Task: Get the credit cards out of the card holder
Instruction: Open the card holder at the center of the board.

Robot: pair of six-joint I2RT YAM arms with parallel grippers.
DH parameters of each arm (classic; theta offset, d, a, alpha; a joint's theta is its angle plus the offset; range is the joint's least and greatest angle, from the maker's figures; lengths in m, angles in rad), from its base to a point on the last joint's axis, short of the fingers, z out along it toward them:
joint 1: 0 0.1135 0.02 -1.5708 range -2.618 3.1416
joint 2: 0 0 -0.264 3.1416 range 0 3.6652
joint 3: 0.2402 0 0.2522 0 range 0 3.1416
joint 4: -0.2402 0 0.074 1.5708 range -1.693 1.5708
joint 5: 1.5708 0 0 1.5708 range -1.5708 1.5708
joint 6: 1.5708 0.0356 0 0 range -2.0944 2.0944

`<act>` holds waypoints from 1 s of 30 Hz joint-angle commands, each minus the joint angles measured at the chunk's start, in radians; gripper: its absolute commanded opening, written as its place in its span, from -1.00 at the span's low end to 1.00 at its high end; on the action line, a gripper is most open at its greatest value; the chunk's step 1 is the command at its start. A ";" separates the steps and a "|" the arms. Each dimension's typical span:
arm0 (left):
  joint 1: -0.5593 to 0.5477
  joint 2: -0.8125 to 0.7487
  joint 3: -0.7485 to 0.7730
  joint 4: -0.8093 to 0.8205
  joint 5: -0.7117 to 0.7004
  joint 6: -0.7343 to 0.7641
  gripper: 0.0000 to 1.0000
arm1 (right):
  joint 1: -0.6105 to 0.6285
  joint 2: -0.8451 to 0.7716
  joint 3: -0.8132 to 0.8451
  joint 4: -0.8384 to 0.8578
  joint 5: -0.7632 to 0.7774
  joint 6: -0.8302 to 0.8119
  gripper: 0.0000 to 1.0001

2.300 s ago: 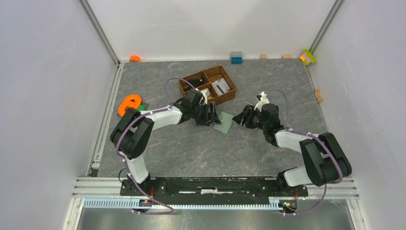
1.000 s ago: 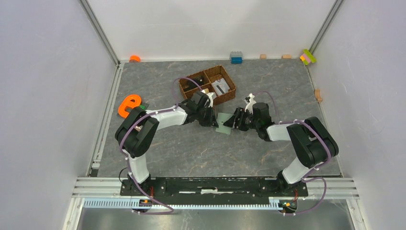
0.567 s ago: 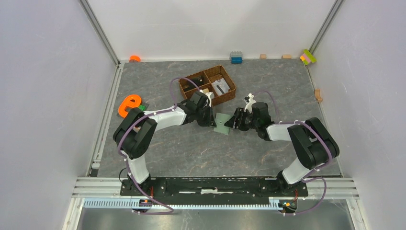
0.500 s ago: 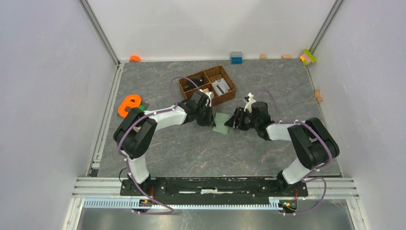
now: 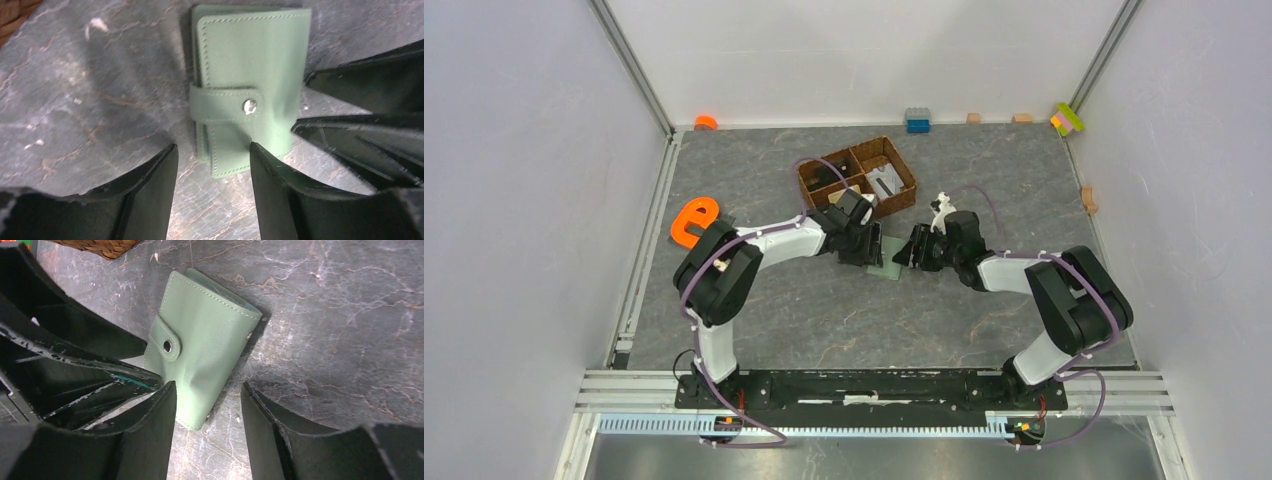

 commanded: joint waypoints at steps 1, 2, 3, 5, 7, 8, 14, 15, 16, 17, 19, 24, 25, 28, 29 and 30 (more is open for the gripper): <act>-0.003 0.081 0.063 -0.012 0.032 0.024 0.23 | 0.021 0.014 0.044 0.011 0.019 -0.017 0.09; -0.003 0.094 0.071 -0.020 0.037 0.024 0.20 | 0.023 0.020 0.044 0.014 0.016 -0.014 0.07; -0.003 0.103 0.079 -0.028 0.037 0.021 0.16 | 0.025 0.024 0.045 0.021 0.012 -0.010 0.04; -0.002 0.103 0.076 -0.024 0.045 0.013 -0.02 | 0.026 0.038 0.042 0.043 -0.013 0.002 -0.03; 0.003 0.093 0.054 0.019 0.090 0.002 -0.33 | 0.026 0.055 0.036 0.079 -0.051 0.026 -0.07; 0.008 0.090 0.038 0.053 0.125 -0.009 -0.46 | 0.026 0.061 0.035 0.093 -0.073 0.037 -0.07; 0.023 0.043 -0.018 0.141 0.197 -0.042 -0.96 | 0.025 0.025 0.019 0.118 -0.098 0.045 -0.03; 0.025 0.021 -0.035 0.161 0.199 -0.043 -0.96 | 0.025 0.012 0.016 0.114 -0.092 0.039 0.01; 0.029 -0.005 -0.057 0.188 0.206 -0.050 -0.96 | 0.023 0.001 0.013 0.111 -0.090 0.034 0.06; 0.034 -0.026 -0.077 0.214 0.216 -0.059 -0.96 | 0.023 -0.013 0.010 0.110 -0.089 0.030 0.13; 0.045 -0.079 -0.122 0.276 0.245 -0.078 -0.96 | 0.018 -0.039 0.002 0.111 -0.089 0.022 0.22; 0.073 -0.200 -0.234 0.458 0.316 -0.126 -0.96 | -0.002 -0.150 -0.054 0.143 -0.057 0.016 0.48; 0.077 -0.226 -0.258 0.493 0.329 -0.134 -0.96 | -0.007 -0.177 -0.070 0.156 -0.052 0.018 0.57; 0.091 -0.303 -0.334 0.624 0.367 -0.171 -0.96 | -0.022 -0.247 -0.108 0.211 -0.055 0.032 0.71; 0.096 -0.335 -0.362 0.672 0.375 -0.185 -0.96 | -0.027 -0.262 -0.121 0.230 -0.057 0.037 0.72; 0.100 -0.366 -0.387 0.706 0.376 -0.193 -0.96 | -0.032 -0.285 -0.131 0.243 -0.060 0.045 0.76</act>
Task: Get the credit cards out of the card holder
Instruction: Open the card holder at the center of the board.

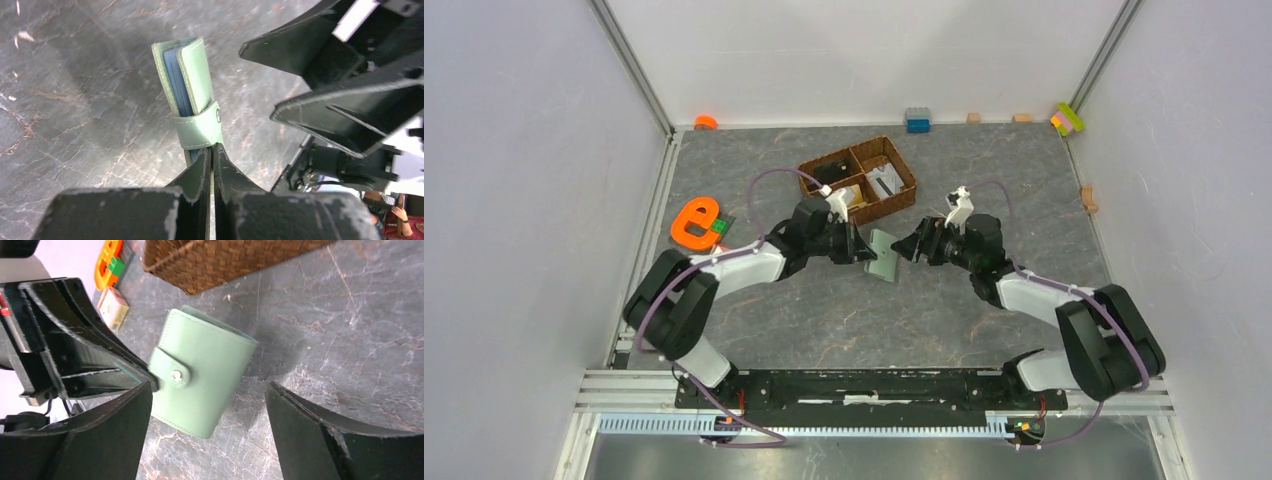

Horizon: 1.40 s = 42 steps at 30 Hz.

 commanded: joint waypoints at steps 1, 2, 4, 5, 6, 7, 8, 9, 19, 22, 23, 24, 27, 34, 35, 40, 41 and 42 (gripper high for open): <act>0.023 -0.152 -0.092 0.299 0.075 -0.089 -0.96 | -0.023 -0.096 -0.047 0.126 0.000 0.020 0.79; 0.026 -0.183 -0.112 0.329 0.072 -0.092 -0.96 | -0.029 -0.118 -0.063 0.146 0.005 0.031 0.84; 0.032 -0.239 -0.153 0.375 0.060 -0.094 -0.96 | -0.035 -0.168 -0.105 0.200 0.028 0.050 0.96; 0.034 -0.263 -0.171 0.391 0.053 -0.094 -0.95 | -0.036 -0.200 -0.129 0.235 0.036 0.059 0.96; 0.035 -0.289 -0.188 0.411 0.050 -0.094 -0.95 | -0.035 -0.225 -0.157 0.284 0.043 0.071 0.96; 0.035 -0.313 -0.201 0.431 0.049 -0.094 -0.95 | -0.036 -0.250 -0.184 0.343 0.043 0.086 0.96; 0.035 -0.331 -0.216 0.449 0.050 -0.096 -0.94 | -0.036 -0.267 -0.205 0.401 0.031 0.101 0.96; 0.035 -0.348 -0.230 0.479 0.054 -0.101 -0.92 | -0.036 -0.273 -0.231 0.480 0.007 0.119 0.96; 0.032 -0.400 -0.309 0.728 0.154 -0.176 -0.86 | -0.036 -0.149 -0.272 0.915 -0.160 0.340 0.77; 0.030 -0.388 -0.318 0.795 0.184 -0.204 -0.87 | -0.032 -0.142 -0.264 0.908 -0.165 0.342 0.75; 0.029 -0.387 -0.320 0.811 0.190 -0.211 -0.87 | -0.029 -0.143 -0.259 0.899 -0.168 0.339 0.75; 0.026 -0.384 -0.321 0.821 0.196 -0.214 -0.88 | -0.026 -0.142 -0.256 0.897 -0.172 0.336 0.75; 0.022 -0.379 -0.320 0.825 0.201 -0.214 -0.88 | -0.011 -0.139 -0.240 0.883 -0.186 0.324 0.72; -0.003 -0.364 -0.306 0.826 0.214 -0.204 -0.88 | 0.008 -0.125 -0.224 0.888 -0.199 0.314 0.49; -0.005 -0.364 -0.302 0.817 0.212 -0.199 -0.88 | 0.009 -0.124 -0.226 0.896 -0.199 0.315 0.42; -0.007 -0.368 -0.299 0.781 0.190 -0.181 -0.88 | 0.010 -0.128 -0.229 0.924 -0.203 0.319 -0.17; -0.007 -0.370 -0.297 0.765 0.181 -0.173 -0.87 | 0.010 -0.129 -0.231 0.931 -0.204 0.320 -0.31; -0.006 -0.372 -0.296 0.745 0.169 -0.166 -0.87 | 0.011 -0.131 -0.231 0.934 -0.203 0.321 -0.41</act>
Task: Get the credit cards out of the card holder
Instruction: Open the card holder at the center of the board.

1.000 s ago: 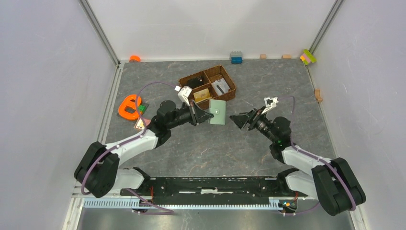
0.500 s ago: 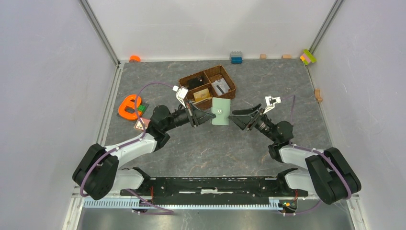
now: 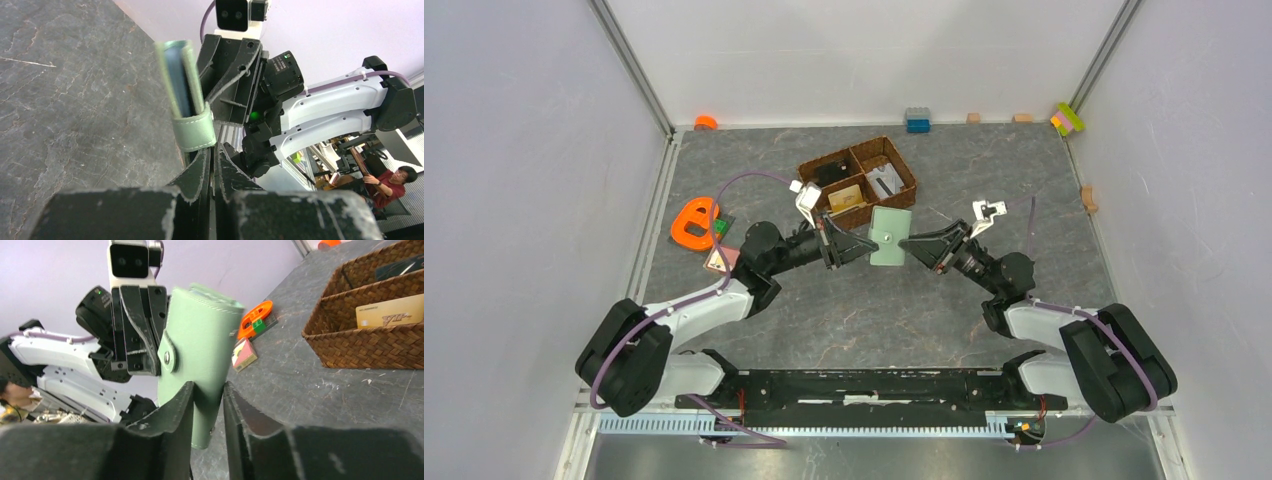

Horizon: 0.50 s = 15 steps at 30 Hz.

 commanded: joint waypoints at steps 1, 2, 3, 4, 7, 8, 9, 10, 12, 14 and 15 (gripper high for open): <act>-0.005 -0.004 0.029 -0.003 -0.031 0.028 -0.86 | 0.003 -0.003 0.023 0.084 -0.013 0.001 -0.54; -0.005 -0.004 0.029 -0.018 -0.041 0.032 -0.85 | 0.003 -0.004 0.023 0.084 -0.012 0.002 -0.63; -0.006 -0.004 0.032 -0.030 -0.051 0.036 -0.85 | 0.004 -0.006 0.022 0.086 -0.013 0.002 -0.73; -0.005 -0.006 0.034 -0.044 -0.057 0.042 -0.84 | 0.003 -0.006 0.022 0.086 -0.012 0.001 -0.82; -0.005 -0.015 0.044 -0.112 -0.098 0.067 -0.83 | 0.004 -0.010 0.020 0.079 -0.008 -0.001 -0.97; -0.005 -0.020 0.045 -0.129 -0.109 0.074 -0.83 | 0.004 -0.012 0.020 0.077 -0.006 -0.001 -1.00; -0.005 -0.023 0.046 -0.146 -0.125 0.080 -0.82 | 0.004 -0.012 0.018 0.075 -0.007 -0.003 -1.00; -0.005 -0.029 0.045 -0.160 -0.137 0.086 -0.81 | 0.004 -0.011 0.020 0.075 -0.006 -0.003 -1.00; -0.006 -0.033 0.047 -0.181 -0.158 0.096 -0.80 | 0.004 -0.014 0.018 0.073 -0.006 -0.005 -1.00; -0.006 -0.030 0.049 -0.200 -0.166 0.101 -0.80 | 0.005 -0.018 0.018 0.067 -0.005 -0.009 -1.00; -0.005 -0.027 0.053 -0.202 -0.166 0.101 -0.80 | 0.005 -0.021 0.018 0.063 -0.004 -0.012 -1.00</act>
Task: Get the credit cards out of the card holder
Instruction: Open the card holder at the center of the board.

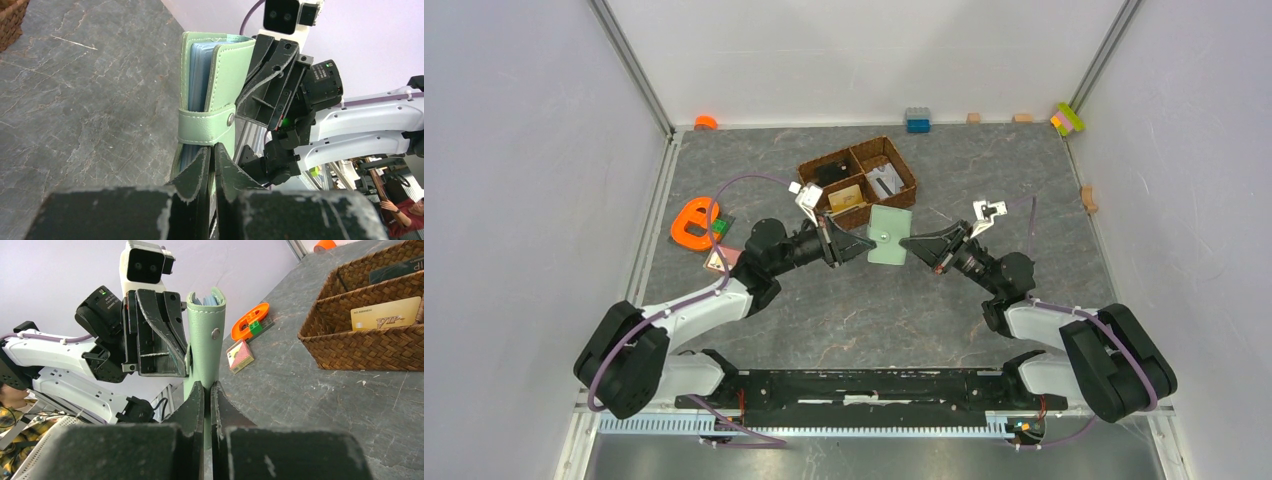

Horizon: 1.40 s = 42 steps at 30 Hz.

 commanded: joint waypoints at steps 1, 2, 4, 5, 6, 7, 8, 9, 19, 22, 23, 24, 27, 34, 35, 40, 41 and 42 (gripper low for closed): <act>-0.005 -0.009 0.044 -0.050 -0.052 0.061 -0.81 | 0.008 -0.024 0.018 0.052 -0.010 -0.013 -1.00; -0.005 -0.004 0.047 -0.059 -0.055 0.060 -0.79 | 0.008 -0.026 0.019 0.046 -0.008 -0.016 -1.00; -0.005 0.004 0.060 -0.093 -0.073 0.066 -0.59 | 0.008 -0.033 0.020 0.026 -0.003 -0.028 -1.00; -0.006 0.004 0.065 -0.120 -0.092 0.073 -0.44 | 0.008 -0.038 0.021 0.011 0.003 -0.035 -1.00; -0.008 -0.003 0.069 -0.146 -0.114 0.086 -0.35 | 0.008 -0.044 0.024 -0.020 0.015 -0.048 -1.00; -0.016 -0.014 0.073 -0.185 -0.153 0.108 -0.31 | 0.008 -0.052 0.031 -0.084 0.029 -0.071 -1.00; -0.031 -0.030 0.079 -0.242 -0.203 0.135 -0.26 | 0.008 -0.063 0.040 -0.160 0.058 -0.099 -1.00; -0.051 -0.050 0.090 -0.294 -0.281 0.173 -0.19 | 0.007 -0.074 0.056 -0.273 0.089 -0.141 -1.00; -0.264 -0.040 0.215 -0.547 -0.686 0.395 -0.03 | 0.026 -0.084 0.155 -0.633 0.242 -0.303 -1.00; -0.291 0.008 0.258 -0.585 -0.700 0.426 -0.03 | 0.052 -0.058 0.173 -0.637 0.233 -0.311 -1.00; -0.296 0.021 0.270 -0.597 -0.700 0.435 -0.03 | 0.060 -0.047 0.182 -0.640 0.230 -0.313 -1.00; -0.297 0.037 0.282 -0.606 -0.694 0.438 -0.03 | 0.070 -0.039 0.187 -0.642 0.227 -0.317 -1.00; -0.296 0.079 0.313 -0.633 -0.683 0.443 -0.05 | 0.096 -0.018 0.204 -0.650 0.229 -0.330 -1.00; -0.297 0.158 0.387 -0.753 -0.776 0.429 -0.04 | 0.126 -0.021 0.219 -0.669 0.250 -0.360 -1.00; -0.297 0.171 0.400 -0.767 -0.783 0.427 -0.02 | 0.127 -0.024 0.219 -0.672 0.254 -0.363 -1.00; -0.297 0.224 0.452 -0.845 -0.843 0.406 -0.06 | 0.133 -0.027 0.222 -0.674 0.255 -0.370 -1.00; -0.296 0.228 0.456 -0.856 -0.862 0.398 -0.13 | 0.133 -0.027 0.222 -0.675 0.255 -0.371 -1.00; -0.293 0.228 0.457 -0.862 -0.874 0.390 -0.17 | 0.132 -0.028 0.222 -0.675 0.255 -0.372 -1.00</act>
